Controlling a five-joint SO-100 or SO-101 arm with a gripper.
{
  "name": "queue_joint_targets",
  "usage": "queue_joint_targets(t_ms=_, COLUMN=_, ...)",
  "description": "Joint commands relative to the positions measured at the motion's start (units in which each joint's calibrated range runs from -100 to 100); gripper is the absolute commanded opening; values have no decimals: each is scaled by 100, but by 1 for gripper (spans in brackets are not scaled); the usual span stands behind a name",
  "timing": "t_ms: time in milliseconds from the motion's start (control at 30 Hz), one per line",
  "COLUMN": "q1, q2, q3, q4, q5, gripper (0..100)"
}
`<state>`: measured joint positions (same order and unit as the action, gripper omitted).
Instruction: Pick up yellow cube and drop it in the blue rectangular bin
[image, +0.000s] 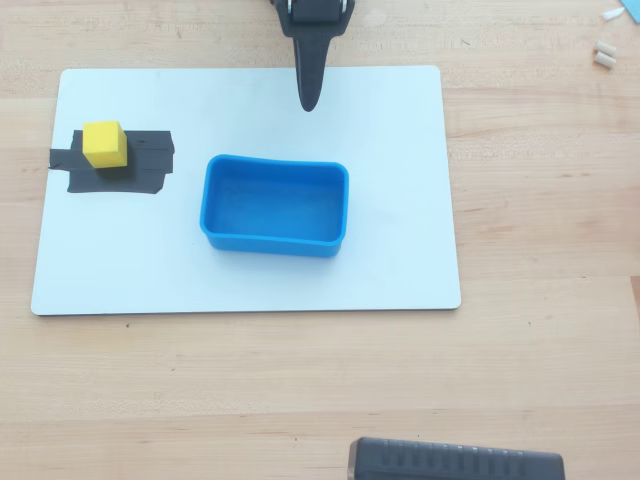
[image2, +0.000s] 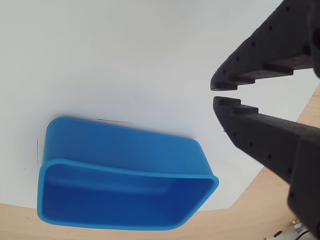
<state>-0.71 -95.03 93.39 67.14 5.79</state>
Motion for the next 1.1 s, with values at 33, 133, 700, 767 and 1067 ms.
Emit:
queue_joint_targets(t_ms=33, q1=-357, q2=-126, q3=-2, q4=-25, q5=44, gripper=0)
queue_joint_targets(t_ms=133, q1=-357, q2=-126, q3=-2, q4=-25, q5=44, gripper=0)
queue_joint_targets(t_ms=700, q1=603, q2=2531, q3=-2884, q4=660, q5=513, gripper=0)
queue_joint_targets(t_ms=767, q1=861, q2=3024, q3=-3439, q4=867, q5=708, gripper=0)
queue_joint_targets(t_ms=1067, q1=2198, q2=4900, q3=-4966, q4=858, q5=1641, gripper=1)
